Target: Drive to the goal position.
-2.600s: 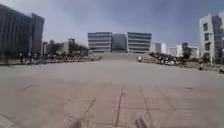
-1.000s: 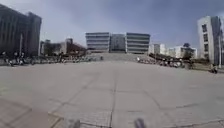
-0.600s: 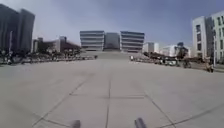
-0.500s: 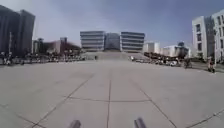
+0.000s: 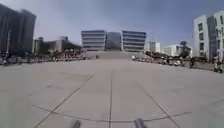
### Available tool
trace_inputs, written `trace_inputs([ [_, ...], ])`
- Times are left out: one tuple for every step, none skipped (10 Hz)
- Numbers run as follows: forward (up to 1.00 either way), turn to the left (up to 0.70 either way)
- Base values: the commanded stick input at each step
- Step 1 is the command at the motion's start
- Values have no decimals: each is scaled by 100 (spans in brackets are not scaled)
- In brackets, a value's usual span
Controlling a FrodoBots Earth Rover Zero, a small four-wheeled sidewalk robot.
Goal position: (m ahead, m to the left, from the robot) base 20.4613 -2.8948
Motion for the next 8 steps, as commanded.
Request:
trace_inputs([
  [100,0],
  [100,0],
  [100,0],
  [100,0],
  [100,0],
  [100,0],
  [100,0],
  [100,0],
])
